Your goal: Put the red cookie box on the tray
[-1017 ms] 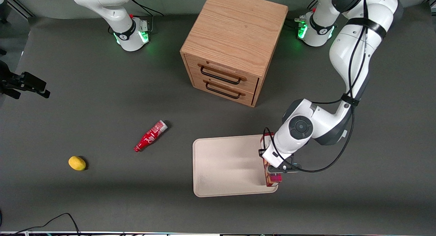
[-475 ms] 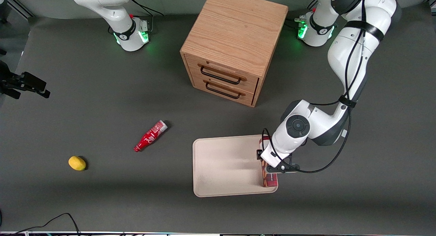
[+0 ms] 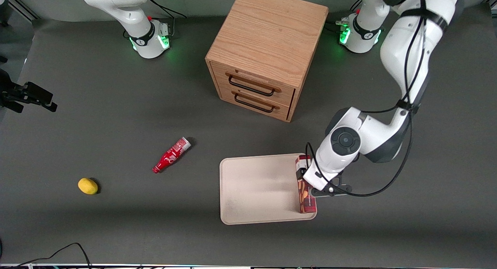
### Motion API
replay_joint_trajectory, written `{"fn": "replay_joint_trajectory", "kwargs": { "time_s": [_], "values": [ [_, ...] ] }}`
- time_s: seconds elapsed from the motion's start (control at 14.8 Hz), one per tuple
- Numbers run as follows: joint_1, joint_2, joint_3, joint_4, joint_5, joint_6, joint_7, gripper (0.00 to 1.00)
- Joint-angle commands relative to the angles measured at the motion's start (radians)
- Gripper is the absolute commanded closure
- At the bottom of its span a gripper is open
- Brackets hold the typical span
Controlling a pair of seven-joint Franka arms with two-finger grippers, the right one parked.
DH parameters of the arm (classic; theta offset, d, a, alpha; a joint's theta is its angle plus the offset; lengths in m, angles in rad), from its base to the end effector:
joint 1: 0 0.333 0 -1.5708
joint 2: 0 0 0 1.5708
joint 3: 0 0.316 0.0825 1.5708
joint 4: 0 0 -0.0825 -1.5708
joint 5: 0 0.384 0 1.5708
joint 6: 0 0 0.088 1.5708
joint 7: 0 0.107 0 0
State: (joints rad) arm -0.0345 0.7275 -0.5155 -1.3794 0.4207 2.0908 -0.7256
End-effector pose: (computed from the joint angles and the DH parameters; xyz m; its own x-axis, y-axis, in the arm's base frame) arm 0.6740 -0.2916 0.3277 0.9906 0.1038 0.0893 0.1026 -0.9945 0.0189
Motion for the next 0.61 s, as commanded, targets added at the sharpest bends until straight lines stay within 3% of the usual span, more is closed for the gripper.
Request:
{"fn": "replay_joint_trajectory", "kwargs": {
  "time_s": [0.0,0.14,0.34,0.54],
  "values": [
    [0.004,-0.190,0.008,-0.033,-0.086,-0.177,0.015,0.00],
    [0.004,-0.294,0.058,-0.026,-0.167,-0.292,0.104,0.00],
    [-0.004,-0.466,0.234,-0.029,-0.331,-0.473,0.347,0.00],
    [-0.004,-0.565,0.363,-0.041,-0.355,-0.612,0.556,0.00]
  ]
}}
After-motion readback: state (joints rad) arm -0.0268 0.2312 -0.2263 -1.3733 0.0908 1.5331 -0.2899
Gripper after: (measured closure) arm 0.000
